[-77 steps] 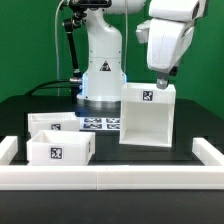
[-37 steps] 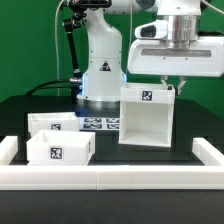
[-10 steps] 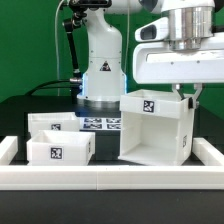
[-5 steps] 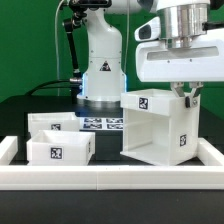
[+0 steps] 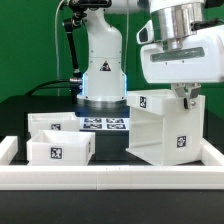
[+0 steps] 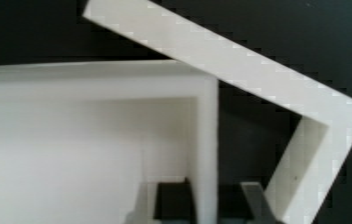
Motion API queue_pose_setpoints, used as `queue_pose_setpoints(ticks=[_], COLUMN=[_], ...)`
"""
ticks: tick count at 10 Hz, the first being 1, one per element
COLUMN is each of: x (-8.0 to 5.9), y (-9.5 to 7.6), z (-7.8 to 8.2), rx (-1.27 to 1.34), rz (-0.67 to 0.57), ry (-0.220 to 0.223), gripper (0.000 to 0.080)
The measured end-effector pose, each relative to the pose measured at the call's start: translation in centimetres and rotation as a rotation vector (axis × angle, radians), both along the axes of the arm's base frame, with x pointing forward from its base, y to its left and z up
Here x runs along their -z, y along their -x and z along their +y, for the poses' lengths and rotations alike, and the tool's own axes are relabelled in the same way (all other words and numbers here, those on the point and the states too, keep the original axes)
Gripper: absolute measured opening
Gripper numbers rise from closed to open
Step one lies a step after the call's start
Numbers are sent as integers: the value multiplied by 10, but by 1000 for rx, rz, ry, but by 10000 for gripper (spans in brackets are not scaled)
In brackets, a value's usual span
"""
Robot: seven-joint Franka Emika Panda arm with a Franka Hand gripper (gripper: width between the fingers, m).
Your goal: Assemble drawer
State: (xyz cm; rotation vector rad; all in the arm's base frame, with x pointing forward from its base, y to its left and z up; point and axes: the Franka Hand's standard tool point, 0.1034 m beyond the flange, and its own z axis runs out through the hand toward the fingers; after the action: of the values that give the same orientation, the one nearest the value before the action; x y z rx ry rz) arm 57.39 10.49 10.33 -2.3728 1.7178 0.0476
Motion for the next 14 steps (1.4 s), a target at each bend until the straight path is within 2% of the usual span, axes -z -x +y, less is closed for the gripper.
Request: queue_pose_setpoints(ticks=[2,4,6,11,14], x=[0,4,3,3,3], y=[-9,-16,-32,-58,-63], z=[0,-1,0,1,0], rx=[135,167,177,181,178], rz=[26,36,28,26,25], ry=[-31,-42,-53,-65,-58], gripper=[39,39,39,39,39])
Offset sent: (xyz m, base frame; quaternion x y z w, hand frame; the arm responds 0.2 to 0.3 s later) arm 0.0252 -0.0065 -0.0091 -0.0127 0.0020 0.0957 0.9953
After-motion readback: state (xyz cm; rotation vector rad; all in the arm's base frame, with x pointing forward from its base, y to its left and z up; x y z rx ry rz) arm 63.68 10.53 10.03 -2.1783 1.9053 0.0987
